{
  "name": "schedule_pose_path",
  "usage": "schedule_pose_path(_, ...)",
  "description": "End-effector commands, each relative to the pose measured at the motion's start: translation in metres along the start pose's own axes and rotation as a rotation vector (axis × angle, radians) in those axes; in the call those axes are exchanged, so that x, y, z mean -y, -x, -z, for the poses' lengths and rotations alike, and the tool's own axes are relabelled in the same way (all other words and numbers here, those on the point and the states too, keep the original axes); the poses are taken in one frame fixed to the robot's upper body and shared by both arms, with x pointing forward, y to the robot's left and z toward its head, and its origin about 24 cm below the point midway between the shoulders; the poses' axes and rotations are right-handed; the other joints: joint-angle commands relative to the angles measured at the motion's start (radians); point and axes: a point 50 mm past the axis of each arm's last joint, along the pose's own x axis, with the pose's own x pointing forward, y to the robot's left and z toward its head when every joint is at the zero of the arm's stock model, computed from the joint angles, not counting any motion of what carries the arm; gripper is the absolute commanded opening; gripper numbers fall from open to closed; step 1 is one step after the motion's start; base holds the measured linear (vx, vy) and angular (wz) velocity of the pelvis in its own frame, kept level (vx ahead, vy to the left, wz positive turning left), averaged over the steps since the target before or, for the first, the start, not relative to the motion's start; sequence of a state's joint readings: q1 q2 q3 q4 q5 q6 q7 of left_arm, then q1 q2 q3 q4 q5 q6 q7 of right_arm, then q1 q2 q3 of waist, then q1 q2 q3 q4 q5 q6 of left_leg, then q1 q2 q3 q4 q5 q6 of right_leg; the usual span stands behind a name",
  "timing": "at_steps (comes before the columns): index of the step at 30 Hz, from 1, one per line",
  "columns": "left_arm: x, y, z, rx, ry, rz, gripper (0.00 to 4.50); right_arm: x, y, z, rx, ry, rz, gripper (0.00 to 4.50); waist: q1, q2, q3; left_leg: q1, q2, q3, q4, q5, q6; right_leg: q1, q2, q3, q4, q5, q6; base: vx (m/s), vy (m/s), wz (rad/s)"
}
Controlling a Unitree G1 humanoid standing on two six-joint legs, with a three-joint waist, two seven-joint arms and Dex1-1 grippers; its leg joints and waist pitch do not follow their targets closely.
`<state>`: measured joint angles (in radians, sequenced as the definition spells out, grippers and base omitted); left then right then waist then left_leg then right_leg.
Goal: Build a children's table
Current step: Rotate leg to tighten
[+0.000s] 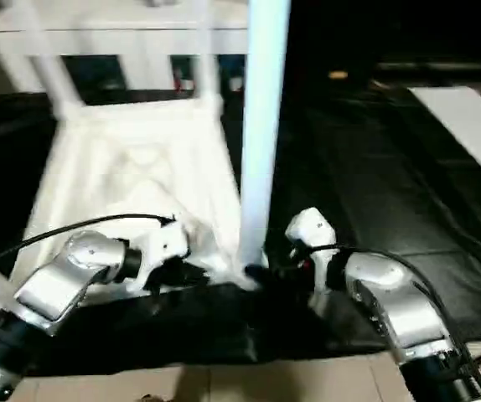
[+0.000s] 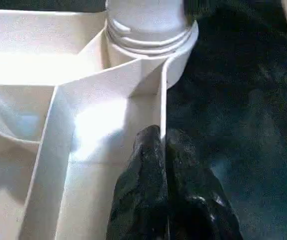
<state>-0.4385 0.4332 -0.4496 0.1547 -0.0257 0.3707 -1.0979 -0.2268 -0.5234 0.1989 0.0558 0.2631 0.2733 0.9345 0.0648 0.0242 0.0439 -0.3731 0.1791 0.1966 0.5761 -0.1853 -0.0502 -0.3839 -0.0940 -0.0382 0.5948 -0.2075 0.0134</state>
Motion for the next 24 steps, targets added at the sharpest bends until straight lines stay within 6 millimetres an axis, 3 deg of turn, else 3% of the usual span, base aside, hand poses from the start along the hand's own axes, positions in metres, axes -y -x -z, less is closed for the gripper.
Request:
schedule_pose_path(1, 0.011, -0.013, 0.007, -0.037, 0.024, 0.071, 0.0, 0.001, 0.0, 0.0, -0.019, 0.013, -0.011, 4.14, -0.007, -0.007, -0.041, 0.025, 0.058, -0.018, -0.073, -0.223, 0.062, 0.023, -0.04, 0.034, -0.063, -0.11, -0.263, 0.0, 0.0, 0.0)
schedule_pose_path(4, 0.009, -0.011, 0.007, -0.037, 0.024, 0.066, 0.0, 0.0, -0.001, 0.003, -0.05, 0.016, -0.033, 4.14, -0.01, -0.011, -0.042, 0.018, 0.054, -0.019, -0.073, -0.223, 0.048, 0.027, -0.044, 0.036, -0.062, -0.116, -0.247, 0.0, 0.0, 0.0)
schedule_pose_path(14, 0.009, -0.01, 0.009, -0.043, 0.029, 0.068, 0.0, 0.003, 0.001, 0.01, -0.091, -0.006, -0.028, 3.33, -0.009, -0.012, -0.047, 0.015, 0.051, -0.018, -0.064, -0.169, 0.072, 0.032, -0.045, 0.035, -0.058, -0.069, -0.249, 0.0, 0.0, 0.0)
schedule_pose_path(18, 0.008, -0.009, 0.009, -0.043, 0.037, 0.066, 0.0, 0.006, -0.001, 0.007, -0.046, -0.035, 0.001, 2.9, -0.011, -0.011, -0.046, 0.014, 0.051, -0.019, -0.065, -0.184, 0.071, 0.032, -0.045, 0.034, -0.059, -0.087, -0.252, 0.0, 0.0, 0.0)
schedule_pose_path(24, 0.002, -0.014, 0.01, -0.033, 0.08, -0.019, 0.0, 0.009, -0.012, 0.01, 0.022, -0.115, 0.124, 2.7, -0.019, -0.009, -0.043, 0.014, 0.05, -0.02, -0.069, -0.23, 0.041, 0.029, -0.045, 0.034, -0.065, -0.153, -0.247, 0.0, 0.0, 0.0)
